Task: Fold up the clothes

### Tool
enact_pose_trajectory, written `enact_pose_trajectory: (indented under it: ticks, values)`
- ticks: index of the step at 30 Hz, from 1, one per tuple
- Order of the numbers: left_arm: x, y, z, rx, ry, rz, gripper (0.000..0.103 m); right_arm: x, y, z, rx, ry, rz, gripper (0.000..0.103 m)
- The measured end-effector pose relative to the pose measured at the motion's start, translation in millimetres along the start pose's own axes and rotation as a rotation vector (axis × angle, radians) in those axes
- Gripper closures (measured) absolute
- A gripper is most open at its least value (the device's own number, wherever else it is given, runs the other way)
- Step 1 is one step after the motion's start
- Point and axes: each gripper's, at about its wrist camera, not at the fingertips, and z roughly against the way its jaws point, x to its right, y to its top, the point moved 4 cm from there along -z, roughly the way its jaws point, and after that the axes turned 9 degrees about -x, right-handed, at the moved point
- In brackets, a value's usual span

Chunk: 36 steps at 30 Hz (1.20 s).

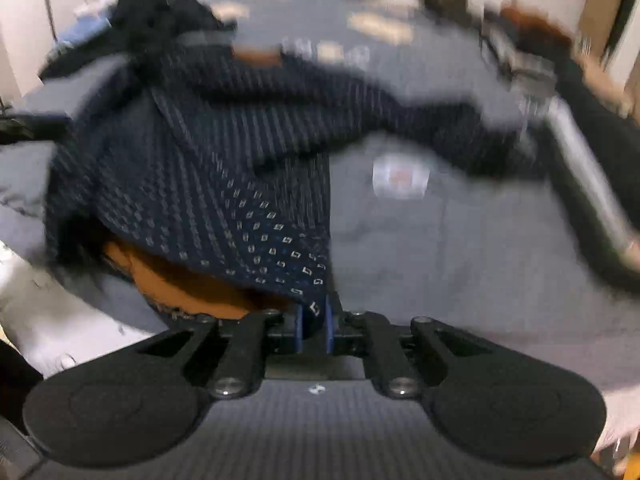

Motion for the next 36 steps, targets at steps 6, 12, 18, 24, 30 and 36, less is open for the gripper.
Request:
enact_pose_trajectory:
  ticks: [6, 12, 18, 24, 30, 36]
  values:
    - [-1.8, -18.9, 6.9, -0.053, 0.057, -0.067, 0.031, 3.6, -10.6, 30.9, 0.109, 0.130, -0.105, 0.067]
    - [22.5, -42.2, -6.5, -0.115, 0.074, -0.224, 0.031, 5.3, 2.1, 78.2, 0.299, 0.143, -0.141, 0.043]
    - [40.0, -72.5, -33.2, -0.171, 0.179, -0.391, 0.033, -20.6, 34.5, 56.1, 0.357, 0.243, -0.149, 0.041]
    - [14.4, -59.3, -10.6, -0.114, 0.194, -0.296, 0.088, -61.7, 77.9, 23.0, 0.396, 0.385, -0.144, 0.041]
    - [-26.1, -35.5, 31.2, -0.025, 0.230, -0.152, 0.097, -86.6, 86.0, -5.9, 0.405, 0.464, -0.149, 0.041]
    - [-98.4, -17.0, 110.6, 0.072, 0.386, -0.007, 0.099, -107.3, 83.1, -31.6, 0.328, 0.491, -0.161, 0.041]
